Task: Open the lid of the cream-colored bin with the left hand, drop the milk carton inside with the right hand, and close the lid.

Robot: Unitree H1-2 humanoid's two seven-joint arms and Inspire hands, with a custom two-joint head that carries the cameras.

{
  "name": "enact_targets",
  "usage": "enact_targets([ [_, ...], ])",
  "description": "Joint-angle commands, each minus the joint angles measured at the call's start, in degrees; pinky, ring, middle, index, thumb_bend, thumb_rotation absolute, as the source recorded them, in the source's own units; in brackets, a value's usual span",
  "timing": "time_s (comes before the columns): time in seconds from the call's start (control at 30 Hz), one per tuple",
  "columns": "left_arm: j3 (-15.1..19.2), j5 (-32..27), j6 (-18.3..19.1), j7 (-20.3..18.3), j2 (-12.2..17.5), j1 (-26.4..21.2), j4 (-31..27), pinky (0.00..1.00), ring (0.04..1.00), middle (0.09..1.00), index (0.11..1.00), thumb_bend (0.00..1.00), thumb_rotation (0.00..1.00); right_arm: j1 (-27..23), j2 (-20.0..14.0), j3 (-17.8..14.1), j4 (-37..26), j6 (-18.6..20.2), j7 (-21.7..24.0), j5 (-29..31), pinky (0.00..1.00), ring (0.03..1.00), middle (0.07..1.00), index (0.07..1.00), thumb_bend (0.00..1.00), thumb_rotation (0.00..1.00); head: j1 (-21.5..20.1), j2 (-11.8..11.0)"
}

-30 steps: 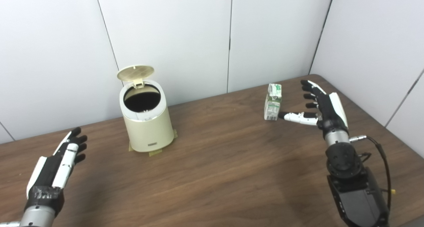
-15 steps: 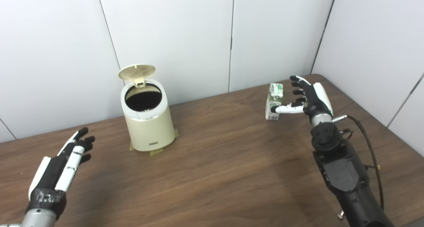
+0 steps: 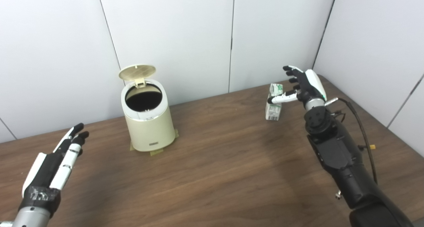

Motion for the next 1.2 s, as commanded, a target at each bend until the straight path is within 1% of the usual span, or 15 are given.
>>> enact_targets([
  [0.0, 0.6, 0.6, -0.3, 0.0, 0.6, -2.2, -1.6, 0.96, 0.963, 0.936, 0.971, 0.24, 0.9, -3.3, -1.4, -0.3, -0.4, -1.7, -1.8, -0.6, 0.72, 0.802, 0.837, 0.827, 0.89, 0.1, 0.0, 0.1],
  [0.17, 0.8, 0.8, -0.3, -0.5, 0.3, -2.7, -1.5, 0.97, 0.973, 0.944, 0.98, 0.25, 0.95, -3.2, -1.2, 0.4, 1.3, -3.5, -2.9, -0.8, 0.71, 0.792, 0.83, 0.812, 0.89, 0.08, -0.1, 0.2],
  [0.27, 0.9, 1.1, -0.3, -0.1, -0.2, -3.0, -1.4, 0.99, 0.969, 0.943, 0.974, 0.25, 0.98, -2.8, -1.3, 1.2, 0.9, -2.6, -2.9, -1.4, 0.71, 0.79, 0.827, 0.809, 0.88, 0.08, -0.1, 0.3],
  [0.33, 1.1, 1.4, -0.3, 0.8, -0.7, -3.1, -1.4, 1.0, 0.958, 0.935, 0.955, 0.24, 0.96, -2.6, -1.4, 1.8, 0.4, -1.8, -2.6, -1.7, 0.69, 0.773, 0.816, 0.814, 0.87, 0.1, -0.1, 0.3],
  [0.4, 1.3, 1.5, -0.4, 1.7, -1.3, -3.2, -1.3, 0.95, 0.941, 0.926, 0.939, 0.23, 0.95, -2.3, -1.5, 2.1, 0.4, -2.3, -2.5, -1.6, 0.66, 0.745, 0.798, 0.806, 0.88, 0.08, 0.0, 0.4],
  [0.5, 1.7, 1.2, -0.4, 2.1, -1.6, -3.3, -1.1, 0.92, 0.933, 0.923, 0.933, 0.23, 0.97, -2.1, -2.0, 2.7, 1.3, -2.9, -2.3, -1.5, 0.66, 0.743, 0.789, 0.798, 0.89, 0.08, -0.2, 0.4],
  [0.67, 1.9, 0.8, -0.3, 2.6, -1.9, -3.5, -0.7, 0.93, 0.939, 0.927, 0.936, 0.23, 0.98, -1.9, -3.1, 4.3, 3.1, -4.1, -1.8, -2.1, 0.66, 0.747, 0.775, 0.791, 0.9, 0.1, -0.9, 0.5],
  [0.83, 1.6, 1.0, -0.3, 2.8, -2.0, -3.7, -0.6, 0.93, 0.93, 0.922, 0.942, 0.22, 0.96, -1.3, -4.6, 7.3, 3.2, -4.5, -2.2, -5.5, 0.69, 0.721, 0.727, 0.758, 0.88, 0.14, -0.6, 0.7],
  [0.87, 1.6, 1.0, -0.3, 2.8, -2.0, -3.7, -0.6, 0.93, 0.927, 0.919, 0.945, 0.22, 0.95, -1.2, -4.5, 7.4, 3.1, -4.4, -2.4, -5.8, 0.62, 0.667, 0.694, 0.739, 0.86, 0.12, -0.6, 0.7],
  [0.9, 1.5, 1.0, -0.3, 2.8, -2.0, -3.7, -0.6, 0.93, 0.926, 0.919, 0.945, 0.22, 0.95, -1.2, -4.4, 7.3, 3.0, -4.4, -2.7, -6.0, 0.6, 0.658, 0.689, 0.736, 0.85, 0.12, -0.6, 0.7],
  [0.97, 1.4, 1.1, -0.3, 2.9, -2.1, -3.8, -0.6, 0.92, 0.924, 0.92, 0.946, 0.22, 0.95, -1.1, -4.2, 7.3, 2.7, -4.6, -3.3, -6.6, 0.5, 0.571, 0.628, 0.706, 0.82, 0.08, -0.5, 0.8],
  [1.0, 1.4, 1.1, -0.3, 2.9, -2.1, -3.9, -0.6, 0.92, 0.923, 0.921, 0.944, 0.22, 0.95, -1.1, -4.1, 7.3, 2.7, -4.7, -3.4, -6.7, 0.46, 0.51, 0.544, 0.688, 0.67, 0.03, -0.5, 0.8],
  [1.03, 1.4, 1.1, -0.3, 3.0, -2.2, -3.9, -0.6, 0.92, 0.923, 0.921, 0.944, 0.22, 0.95, -1.0, -3.8, 7.0, 2.6, -5.2, -3.9, -6.6, 0.44, 0.49, 0.515, 0.681, 0.62, 0.02, -0.5, 1.0],
  [1.07, 1.3, 1.2, -0.4, 2.9, -2.2, -4.0, -0.6, 0.92, 0.924, 0.922, 0.943, 0.22, 0.95, -0.9, -3.6, 6.8, 2.6, -5.6, -4.3, -6.6, 0.46, 0.478, 0.498, 0.588, 0.57, 0.01, -0.5, 1.0],
  [1.17, 1.2, 1.4, -0.4, 2.8, -2.3, -4.1, -0.7, 0.91, 0.923, 0.917, 0.939, 0.23, 0.94, -0.8, -3.3, 6.5, 2.6, -6.6, -5.3, -6.7, 0.48, 0.434, 0.464, 0.548, 0.52, 0.0, -0.5, 1.1],
])
